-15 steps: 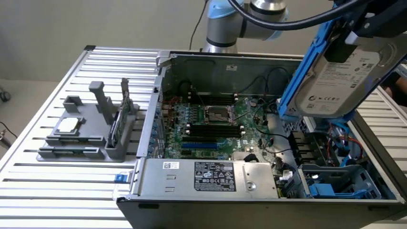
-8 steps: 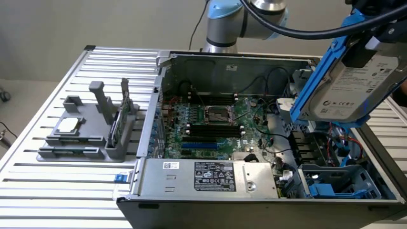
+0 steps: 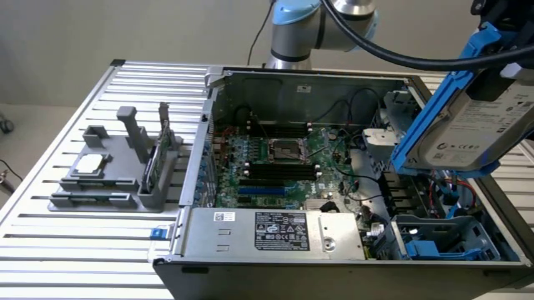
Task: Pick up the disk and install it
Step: 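Pick up the disk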
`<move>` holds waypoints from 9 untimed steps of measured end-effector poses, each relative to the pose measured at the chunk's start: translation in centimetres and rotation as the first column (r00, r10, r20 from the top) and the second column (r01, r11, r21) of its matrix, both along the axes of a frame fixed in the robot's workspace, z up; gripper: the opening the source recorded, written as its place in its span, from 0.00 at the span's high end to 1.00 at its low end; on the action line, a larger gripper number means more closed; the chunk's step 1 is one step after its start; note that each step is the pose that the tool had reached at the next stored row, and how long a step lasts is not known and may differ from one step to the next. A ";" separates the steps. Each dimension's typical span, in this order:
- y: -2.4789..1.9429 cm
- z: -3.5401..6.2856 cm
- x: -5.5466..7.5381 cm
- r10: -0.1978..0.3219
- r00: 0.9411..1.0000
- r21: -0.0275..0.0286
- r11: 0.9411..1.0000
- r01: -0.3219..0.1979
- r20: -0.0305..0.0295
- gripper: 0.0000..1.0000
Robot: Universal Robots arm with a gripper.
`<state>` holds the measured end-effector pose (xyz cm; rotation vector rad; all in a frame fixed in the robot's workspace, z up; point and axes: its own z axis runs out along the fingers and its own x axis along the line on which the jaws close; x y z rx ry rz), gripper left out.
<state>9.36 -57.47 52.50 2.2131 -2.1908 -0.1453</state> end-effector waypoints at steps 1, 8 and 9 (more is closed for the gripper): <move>-0.20 -0.05 0.0 -0.001 1.000 0.000 1.000 0.001 0.000 0.67; -1.46 -0.44 0.2 -0.008 1.000 0.000 1.000 0.008 0.000 0.67; -1.60 -0.47 0.2 -0.009 1.000 0.000 1.000 0.009 0.000 0.67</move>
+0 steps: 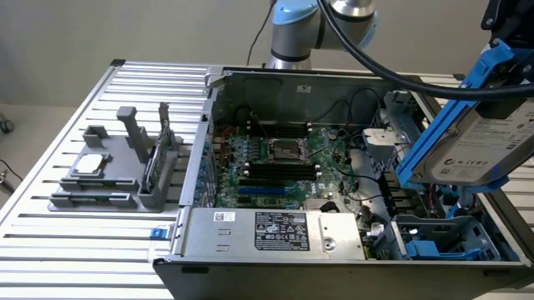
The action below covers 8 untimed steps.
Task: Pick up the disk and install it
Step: 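Pick up the disk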
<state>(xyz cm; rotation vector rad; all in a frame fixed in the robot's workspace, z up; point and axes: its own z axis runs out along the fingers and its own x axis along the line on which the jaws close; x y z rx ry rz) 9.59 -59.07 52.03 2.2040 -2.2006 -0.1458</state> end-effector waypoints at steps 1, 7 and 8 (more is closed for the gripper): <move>-0.12 -0.04 0.0 -0.001 1.000 0.000 1.000 0.001 0.000 0.67; -0.63 -0.26 0.5 -0.007 1.000 0.000 1.000 0.007 0.000 0.67; -0.70 -0.27 0.6 -0.007 1.000 0.000 1.000 0.007 0.000 0.67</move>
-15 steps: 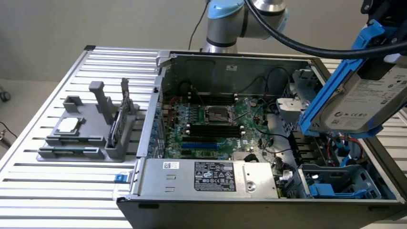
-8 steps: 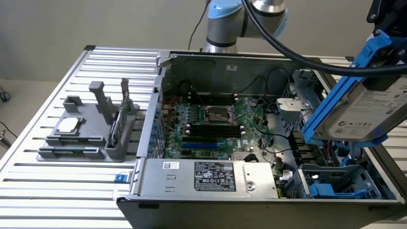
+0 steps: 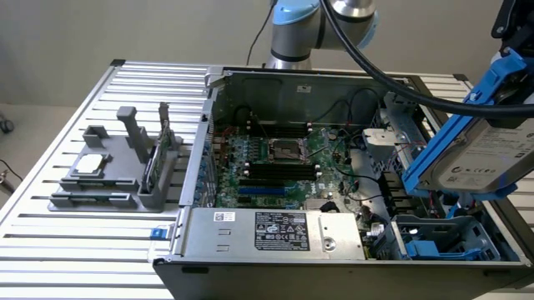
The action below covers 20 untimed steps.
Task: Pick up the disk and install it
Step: 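Pick up the disk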
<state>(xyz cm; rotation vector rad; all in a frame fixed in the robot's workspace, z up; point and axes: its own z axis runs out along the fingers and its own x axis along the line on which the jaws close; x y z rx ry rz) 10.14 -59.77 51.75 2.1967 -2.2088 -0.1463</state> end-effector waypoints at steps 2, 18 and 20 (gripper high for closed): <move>-0.06 0.00 0.0 0.000 1.000 0.000 1.000 0.000 0.000 0.67; -0.07 -1.10 0.1 0.000 1.000 0.001 1.000 0.000 0.021 0.67; -0.07 -1.41 0.1 0.000 1.000 0.001 1.000 0.000 0.024 0.67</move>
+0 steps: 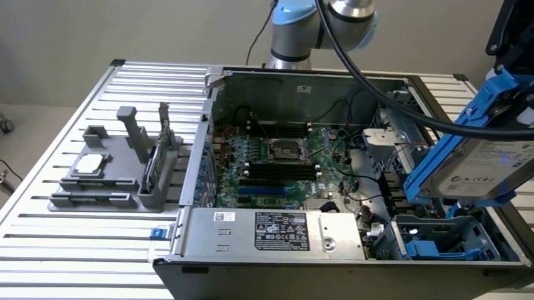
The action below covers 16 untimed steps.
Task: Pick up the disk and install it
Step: 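Pick up the disk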
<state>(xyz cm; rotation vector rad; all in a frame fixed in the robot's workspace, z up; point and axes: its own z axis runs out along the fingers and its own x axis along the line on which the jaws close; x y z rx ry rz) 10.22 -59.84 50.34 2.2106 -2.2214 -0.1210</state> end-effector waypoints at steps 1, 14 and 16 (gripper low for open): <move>0.00 -0.16 0.0 0.000 1.000 0.000 1.000 0.000 0.001 0.67; 0.00 -2.36 0.8 0.000 1.000 0.000 1.000 0.000 0.013 0.67; 0.00 -2.73 0.9 0.000 1.000 0.000 1.000 0.000 0.014 0.67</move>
